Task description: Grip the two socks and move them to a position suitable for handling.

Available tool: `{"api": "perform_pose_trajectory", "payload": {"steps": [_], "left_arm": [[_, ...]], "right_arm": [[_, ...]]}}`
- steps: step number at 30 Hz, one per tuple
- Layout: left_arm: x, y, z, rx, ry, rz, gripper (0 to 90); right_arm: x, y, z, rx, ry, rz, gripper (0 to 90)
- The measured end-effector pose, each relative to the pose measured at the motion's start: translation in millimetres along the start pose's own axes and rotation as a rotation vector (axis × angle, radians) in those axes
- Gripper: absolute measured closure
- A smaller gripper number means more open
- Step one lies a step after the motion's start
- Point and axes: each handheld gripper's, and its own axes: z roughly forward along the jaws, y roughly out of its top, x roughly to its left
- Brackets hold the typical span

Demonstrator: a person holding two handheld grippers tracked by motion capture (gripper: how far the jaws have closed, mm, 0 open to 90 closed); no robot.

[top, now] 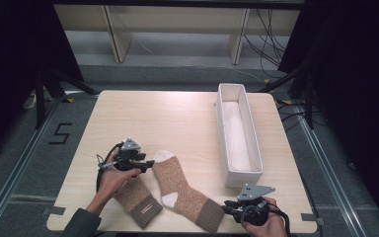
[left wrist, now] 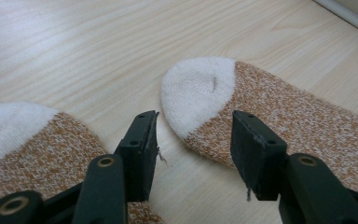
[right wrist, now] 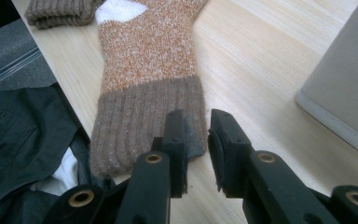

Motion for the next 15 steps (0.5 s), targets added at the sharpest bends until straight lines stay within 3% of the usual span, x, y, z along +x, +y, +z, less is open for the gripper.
{"api": "perform_pose_trajectory", "payload": {"steps": [4,6,8,9,10,15], "left_arm": [[-1.5,3.7,1.2,0.043,-0.012,-0.019,46.9],[-4.5,4.4,2.7,0.040,-0.020,-0.042,46.1],[-6.0,6.2,4.2,0.055,-0.022,-0.033,46.1],[-6.4,6.6,5.6,0.062,-0.029,-0.047,46.1],[-5.4,6.8,7.6,0.061,-0.031,-0.041,46.2],[-3.5,7.7,15.3,0.080,-0.038,-0.041,46.4]], "right_arm": [[0.2,-0.1,1.4,0.006,0.002,0.009,73.7],[0.1,0.0,2.1,0.008,0.000,0.007,72.8],[0.0,-0.4,3.0,0.008,0.001,0.007,71.8],[-1.7,-0.5,3.6,0.009,0.000,-0.010,71.4],[-0.8,-1.3,5.4,0.001,-0.001,0.010,70.7],[-2.2,-0.1,7.2,0.026,0.008,0.014,67.1]]}}
